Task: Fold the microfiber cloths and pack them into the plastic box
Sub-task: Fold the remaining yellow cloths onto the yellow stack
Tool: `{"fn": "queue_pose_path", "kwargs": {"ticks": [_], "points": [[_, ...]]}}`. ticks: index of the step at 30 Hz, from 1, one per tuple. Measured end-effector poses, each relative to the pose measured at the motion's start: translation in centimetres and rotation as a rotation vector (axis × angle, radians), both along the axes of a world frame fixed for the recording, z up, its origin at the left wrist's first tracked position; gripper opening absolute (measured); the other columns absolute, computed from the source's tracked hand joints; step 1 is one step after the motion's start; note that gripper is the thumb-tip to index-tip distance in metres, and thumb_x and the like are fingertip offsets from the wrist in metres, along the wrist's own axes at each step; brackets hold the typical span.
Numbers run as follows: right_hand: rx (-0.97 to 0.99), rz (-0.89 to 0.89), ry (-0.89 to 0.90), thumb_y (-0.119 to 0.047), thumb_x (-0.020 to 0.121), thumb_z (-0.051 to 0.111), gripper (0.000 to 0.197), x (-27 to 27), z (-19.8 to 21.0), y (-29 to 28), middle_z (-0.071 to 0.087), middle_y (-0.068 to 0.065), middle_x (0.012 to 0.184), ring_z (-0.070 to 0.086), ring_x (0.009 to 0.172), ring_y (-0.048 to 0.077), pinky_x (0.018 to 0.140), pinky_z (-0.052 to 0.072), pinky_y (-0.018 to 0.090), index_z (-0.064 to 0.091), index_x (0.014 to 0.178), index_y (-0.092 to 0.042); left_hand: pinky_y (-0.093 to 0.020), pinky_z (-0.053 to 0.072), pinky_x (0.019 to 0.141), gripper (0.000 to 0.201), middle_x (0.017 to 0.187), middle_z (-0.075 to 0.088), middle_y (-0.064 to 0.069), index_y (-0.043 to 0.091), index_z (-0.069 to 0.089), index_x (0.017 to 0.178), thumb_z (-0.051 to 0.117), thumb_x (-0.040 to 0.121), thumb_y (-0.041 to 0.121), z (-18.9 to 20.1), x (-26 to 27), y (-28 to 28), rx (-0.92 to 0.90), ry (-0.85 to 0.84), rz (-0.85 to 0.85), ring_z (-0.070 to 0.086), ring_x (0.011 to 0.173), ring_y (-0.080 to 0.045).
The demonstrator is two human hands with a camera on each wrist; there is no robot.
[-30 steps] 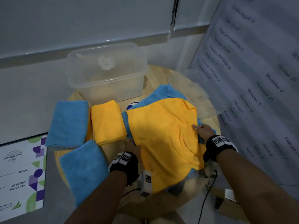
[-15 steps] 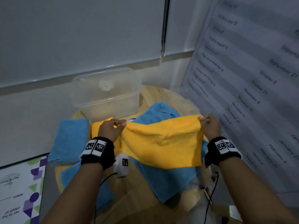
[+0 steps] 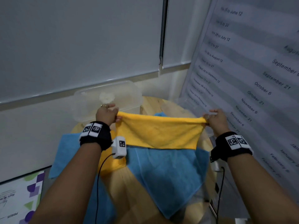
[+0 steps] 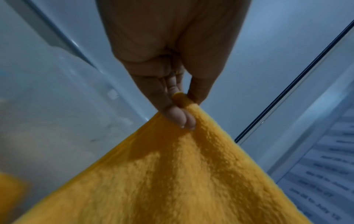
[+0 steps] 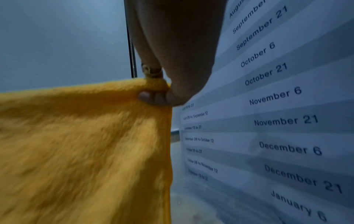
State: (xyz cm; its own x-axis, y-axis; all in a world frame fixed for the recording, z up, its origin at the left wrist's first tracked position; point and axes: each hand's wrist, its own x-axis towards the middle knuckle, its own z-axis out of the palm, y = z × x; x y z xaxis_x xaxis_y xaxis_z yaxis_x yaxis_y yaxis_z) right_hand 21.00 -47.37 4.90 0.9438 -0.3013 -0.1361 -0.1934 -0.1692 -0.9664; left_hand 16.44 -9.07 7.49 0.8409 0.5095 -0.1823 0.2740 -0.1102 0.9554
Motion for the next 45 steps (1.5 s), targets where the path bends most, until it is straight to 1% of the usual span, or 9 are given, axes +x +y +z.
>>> {"fn": "queue_pose_path", "kwargs": {"ticks": [4, 8, 12, 15, 19, 25, 31, 37, 45], "points": [[0.062, -0.116, -0.331, -0.008, 0.086, 0.064, 0.027, -0.1, 2.8, -0.9, 0.051, -0.004, 0.071, 0.052, 0.063, 0.003, 0.077, 0.049, 0.031, 0.047, 0.088, -0.029, -0.022, 0.059, 0.058, 0.023, 0.046, 0.051, 0.010, 0.009, 0.057, 0.112, 0.060, 0.089, 0.013, 4.7, 1.1, -1.2, -0.003, -0.305, 0.032, 0.059, 0.046, 0.000], [0.135, -0.192, -0.369, -0.005, 0.084, 0.065, 0.032, -2.9, 1.8, -2.4, 0.048, -0.014, 0.062, 0.046, 0.056, -0.003, 0.066, 0.046, 0.021, 0.046, 0.088, -0.030, -0.024, 0.059, 0.065, 0.023, 0.047, 0.047, 0.005, 0.018, 0.059, 0.105, 0.063, 0.086, 0.005, 3.8, -1.0, -2.1, -0.084, -0.399, -0.017, 0.056, 0.056, 0.003], [0.113, -0.213, -0.091, -0.024, 0.076, 0.077, 0.034, -8.0, -5.9, -3.1, 0.044, -0.003, 0.062, 0.045, 0.058, 0.005, 0.066, 0.042, 0.030, 0.047, 0.092, -0.026, -0.025, 0.057, 0.066, 0.024, 0.065, 0.052, -0.008, 0.008, 0.059, 0.108, 0.062, 0.085, 0.001, -5.2, -4.5, -2.3, 0.125, -0.103, -0.143, 0.055, 0.054, 0.003], [-0.067, -0.201, 0.101, -0.061, 0.053, 0.079, 0.062, -11.2, -11.9, -3.6, 0.046, 0.008, 0.074, 0.047, 0.072, 0.018, 0.067, 0.038, 0.033, 0.051, 0.092, -0.021, -0.038, 0.050, 0.078, 0.018, 0.089, 0.065, -0.016, 0.006, 0.059, 0.100, 0.063, 0.085, 0.014, -11.9, -6.6, -2.1, 0.386, 0.257, -0.285, 0.063, 0.085, -0.025], [-0.152, -0.165, 0.354, -0.015, 0.080, 0.072, 0.046, -13.5, -15.5, -3.4, 0.055, 0.015, 0.103, 0.055, 0.100, 0.030, 0.069, 0.031, 0.023, 0.051, 0.113, 0.010, -0.028, 0.038, 0.069, 0.039, 0.072, 0.052, -0.002, 0.007, 0.051, 0.126, 0.057, 0.088, 0.014, -15.9, -8.0, -3.2, 0.496, 0.493, -0.421, 0.058, 0.087, -0.029], [-0.256, -0.115, 0.580, -0.021, 0.082, 0.071, 0.041, -12.5, -15.7, -3.8, 0.058, 0.022, 0.120, 0.056, 0.109, 0.037, 0.091, 0.046, 0.040, 0.058, 0.113, 0.002, -0.035, 0.043, 0.086, 0.041, 0.105, 0.065, -0.018, 0.006, 0.055, 0.120, 0.064, 0.086, 0.027, -15.3, -6.9, -3.9, 0.547, 0.471, -0.374, 0.059, 0.102, -0.032], [-0.345, -0.028, 0.565, -0.009, 0.084, 0.066, 0.018, -12.3, -13.7, -5.3, 0.061, 0.016, 0.075, 0.054, 0.059, 0.025, 0.047, 0.050, 0.024, 0.062, 0.070, 0.001, -0.031, 0.040, 0.074, 0.033, 0.065, 0.049, 0.002, 0.008, 0.059, 0.117, 0.063, 0.086, 0.017, -13.5, -7.1, -3.4, 0.698, 0.423, -0.452, 0.061, 0.089, -0.030], [-0.660, 0.144, 0.560, -0.024, 0.086, 0.064, 0.029, -12.1, -12.8, -3.5, 0.061, 0.020, 0.099, 0.057, 0.099, 0.033, 0.078, 0.040, 0.034, 0.063, 0.098, 0.002, -0.034, 0.048, 0.086, 0.060, 0.126, 0.056, -0.008, 0.013, 0.041, 0.135, 0.060, 0.086, 0.043, -12.1, -7.7, -4.6, 0.972, 0.666, -0.575, 0.055, 0.113, -0.025], [-0.463, 0.159, 0.372, -0.004, 0.087, 0.059, 0.017, -7.8, -14.4, 0.4, 0.066, 0.015, 0.107, 0.058, 0.093, 0.023, 0.080, 0.038, 0.022, 0.068, 0.101, -0.009, -0.036, 0.037, 0.102, 0.038, 0.136, 0.046, -0.015, 0.009, 0.046, 0.133, 0.045, 0.096, 0.018, -15.5, 0.7, -5.9, 0.816, 0.543, -0.620, 0.048, 0.122, -0.029]]}}
